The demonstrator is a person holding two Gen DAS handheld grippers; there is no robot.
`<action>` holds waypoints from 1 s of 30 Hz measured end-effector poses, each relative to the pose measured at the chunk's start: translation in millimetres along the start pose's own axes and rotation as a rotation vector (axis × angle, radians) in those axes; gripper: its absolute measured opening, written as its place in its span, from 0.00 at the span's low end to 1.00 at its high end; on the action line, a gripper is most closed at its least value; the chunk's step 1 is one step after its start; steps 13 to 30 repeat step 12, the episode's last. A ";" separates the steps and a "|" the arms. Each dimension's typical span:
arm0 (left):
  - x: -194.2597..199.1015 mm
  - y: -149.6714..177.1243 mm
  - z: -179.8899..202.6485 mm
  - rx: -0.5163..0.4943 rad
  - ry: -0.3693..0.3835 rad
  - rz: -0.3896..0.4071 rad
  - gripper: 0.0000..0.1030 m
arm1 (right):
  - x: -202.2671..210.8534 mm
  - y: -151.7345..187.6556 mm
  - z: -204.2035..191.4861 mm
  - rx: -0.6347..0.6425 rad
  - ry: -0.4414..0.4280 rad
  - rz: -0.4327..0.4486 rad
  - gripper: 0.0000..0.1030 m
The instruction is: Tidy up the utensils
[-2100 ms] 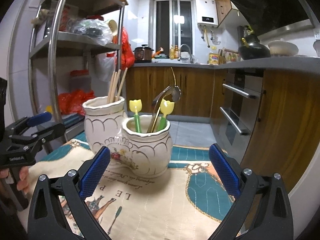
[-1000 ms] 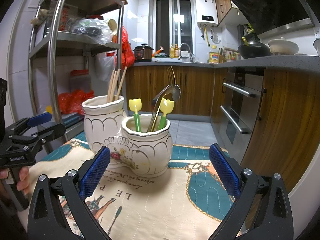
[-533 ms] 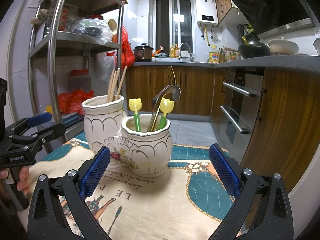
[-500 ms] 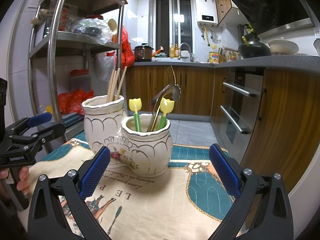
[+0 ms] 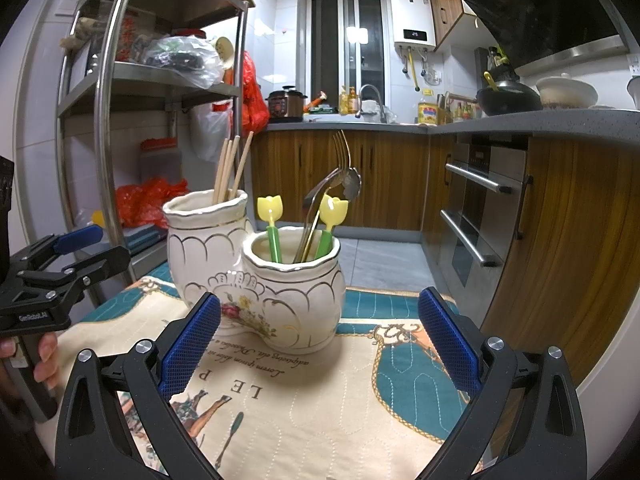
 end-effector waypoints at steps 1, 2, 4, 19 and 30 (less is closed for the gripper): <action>0.3 0.2 0.1 0.000 0.000 0.000 0.95 | 0.0 0.7 -0.3 0.000 0.000 0.000 0.95; 0.5 0.3 0.1 0.000 0.000 0.000 0.95 | 0.0 0.6 -0.1 0.000 0.000 0.000 0.95; 0.3 0.1 -0.6 0.000 -0.004 0.000 0.95 | 0.1 0.6 -0.4 0.000 0.000 0.000 0.95; -2.7 7.3 -6.5 0.017 -0.020 -0.022 0.95 | -0.5 1.5 -0.9 0.000 0.000 -0.005 0.95; -2.7 7.3 -6.5 0.017 -0.020 -0.022 0.95 | -0.5 1.5 -0.9 0.000 0.000 -0.005 0.95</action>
Point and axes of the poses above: each gripper's, at about its wrist camera, not at the fingertips, and x roughly against the way its jaws point, z to its right, y to its underside, the point moved 9 cm from there along -x, roughly the way its jaws point, and after that the axes turned 5 degrees about y, right-handed, at the moved point
